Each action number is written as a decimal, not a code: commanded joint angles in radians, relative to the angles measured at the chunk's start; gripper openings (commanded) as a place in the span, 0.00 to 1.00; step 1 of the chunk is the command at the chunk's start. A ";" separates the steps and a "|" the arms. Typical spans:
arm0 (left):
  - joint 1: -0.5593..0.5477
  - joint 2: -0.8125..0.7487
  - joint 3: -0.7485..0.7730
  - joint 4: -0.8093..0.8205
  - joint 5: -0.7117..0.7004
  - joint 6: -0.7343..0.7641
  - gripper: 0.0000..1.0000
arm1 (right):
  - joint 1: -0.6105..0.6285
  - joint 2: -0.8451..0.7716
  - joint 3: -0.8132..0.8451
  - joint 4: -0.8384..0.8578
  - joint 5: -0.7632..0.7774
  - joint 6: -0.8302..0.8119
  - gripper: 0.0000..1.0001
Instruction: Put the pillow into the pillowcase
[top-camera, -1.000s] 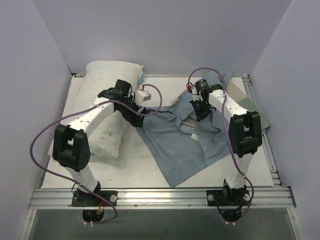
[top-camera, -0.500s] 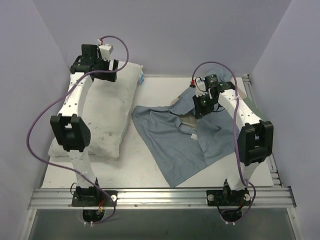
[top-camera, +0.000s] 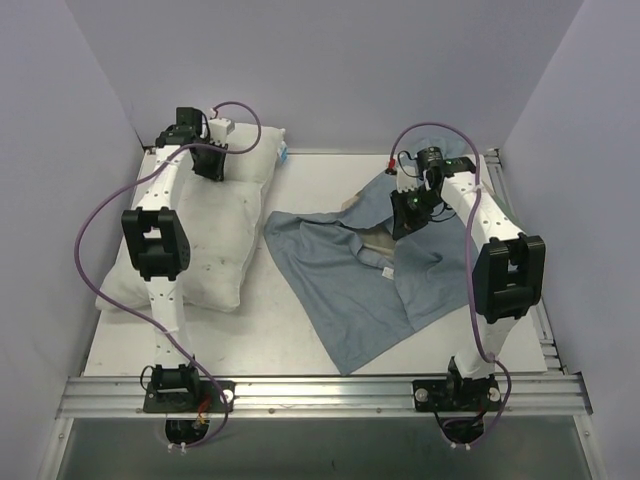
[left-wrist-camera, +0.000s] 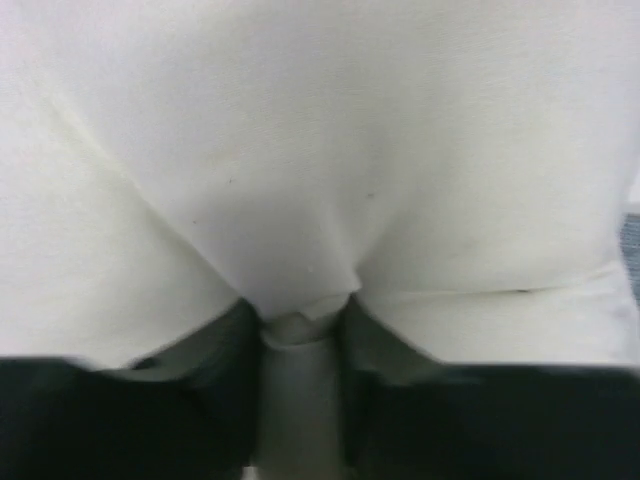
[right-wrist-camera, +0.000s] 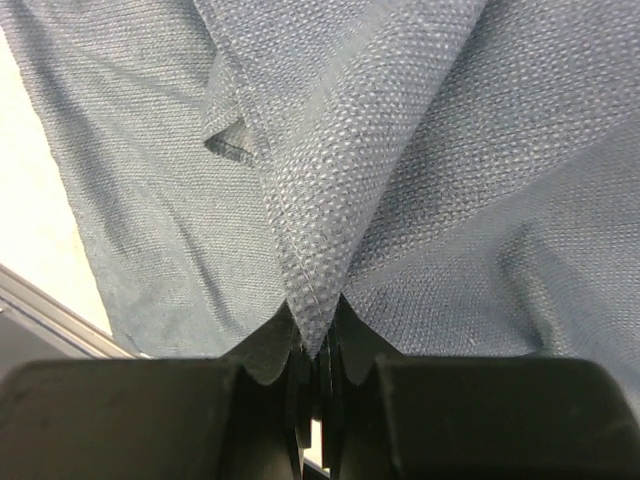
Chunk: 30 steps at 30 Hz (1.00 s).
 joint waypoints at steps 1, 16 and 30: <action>0.012 0.072 0.071 -0.220 0.216 0.119 0.19 | -0.015 -0.009 0.034 -0.068 -0.067 -0.018 0.00; 0.039 -0.373 0.147 -0.730 0.720 0.667 0.00 | -0.058 -0.049 0.010 -0.077 -0.137 -0.032 0.00; -0.379 -0.912 -0.522 -0.727 0.736 0.849 0.00 | -0.105 -0.096 0.080 -0.072 -0.202 0.000 0.00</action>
